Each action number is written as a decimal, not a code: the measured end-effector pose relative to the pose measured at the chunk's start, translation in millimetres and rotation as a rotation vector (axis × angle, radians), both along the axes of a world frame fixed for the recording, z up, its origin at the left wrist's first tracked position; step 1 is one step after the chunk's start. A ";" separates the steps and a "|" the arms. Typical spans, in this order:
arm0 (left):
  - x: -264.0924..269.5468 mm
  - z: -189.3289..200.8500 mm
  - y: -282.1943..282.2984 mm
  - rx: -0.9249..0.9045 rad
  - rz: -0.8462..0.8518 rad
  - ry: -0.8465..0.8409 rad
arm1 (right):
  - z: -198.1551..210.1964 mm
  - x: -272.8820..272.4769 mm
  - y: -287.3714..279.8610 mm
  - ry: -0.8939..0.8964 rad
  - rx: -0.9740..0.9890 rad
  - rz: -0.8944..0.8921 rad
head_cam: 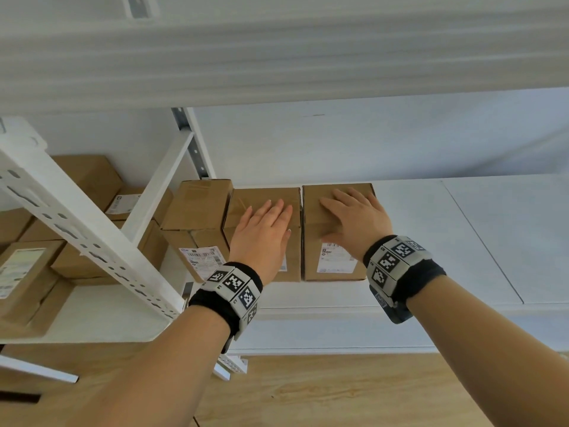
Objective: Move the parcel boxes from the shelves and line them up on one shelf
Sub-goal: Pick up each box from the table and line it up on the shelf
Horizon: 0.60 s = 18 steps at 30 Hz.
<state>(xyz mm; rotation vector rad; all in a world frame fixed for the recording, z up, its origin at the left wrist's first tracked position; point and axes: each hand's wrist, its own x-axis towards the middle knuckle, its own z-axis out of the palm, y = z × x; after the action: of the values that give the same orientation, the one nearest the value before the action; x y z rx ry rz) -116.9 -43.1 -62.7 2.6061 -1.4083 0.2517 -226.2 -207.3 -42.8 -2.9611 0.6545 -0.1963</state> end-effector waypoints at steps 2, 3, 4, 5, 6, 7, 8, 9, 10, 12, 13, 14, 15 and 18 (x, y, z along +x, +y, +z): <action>0.1 -0.7 0.2 -0.004 -0.001 -0.004 | 1.7 1.1 -0.5 0.012 0.003 0.006; -0.1 -1.1 0.4 -0.009 -0.002 -0.005 | 2.7 1.3 -0.2 0.017 0.008 0.007; -0.1 -1.4 0.8 -0.015 -0.004 -0.005 | 3.3 1.2 0.1 0.019 0.017 0.006; -0.2 -1.4 1.1 -0.021 -0.005 -0.004 | 4.1 0.9 0.7 0.018 0.026 0.004; -0.1 -1.4 1.0 -0.023 -0.005 -0.003 | 5.0 0.3 1.1 0.019 0.033 0.003; 0.1 -1.3 0.7 -0.023 -0.004 -0.004 | 6.2 0.0 1.4 0.021 0.034 0.005; 0.0 -1.3 0.2 -0.023 -0.002 -0.005 | 7.5 -0.1 1.4 0.026 0.035 0.007; 0.0 -1.4 -0.4 -0.023 0.000 -0.006 | 8.9 0.1 1.3 0.032 0.037 0.009; -0.2 -1.5 -0.9 -0.022 0.002 -0.005 | 10.0 0.5 1.2 0.036 0.040 0.010; -0.3 -1.2 -1.1 -0.021 0.004 -0.003 | 11.0 1.1 0.8 0.045 0.049 0.010; -0.4 -0.6 -1.0 -0.020 0.005 0.000 | 11.1 0.9 0.8 0.048 0.054 0.009; -0.5 0.1 -0.8 -0.021 0.007 0.006 | 10.9 0.4 1.0 0.049 0.058 0.007; -0.9 1.1 -0.8 -0.024 0.011 0.016 | 10.9 -0.2 1.6 0.045 0.059 0.006; -2.7 5.6 -2.0 -0.036 0.026 0.051 | 11.3 -1.9 4.3 0.011 0.050 0.001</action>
<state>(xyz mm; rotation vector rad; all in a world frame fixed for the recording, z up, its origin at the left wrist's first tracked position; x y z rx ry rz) -119.6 -45.1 -57.1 2.5838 -1.3420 0.2105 -228.1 -203.1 -31.5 -2.9166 0.6497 -0.1608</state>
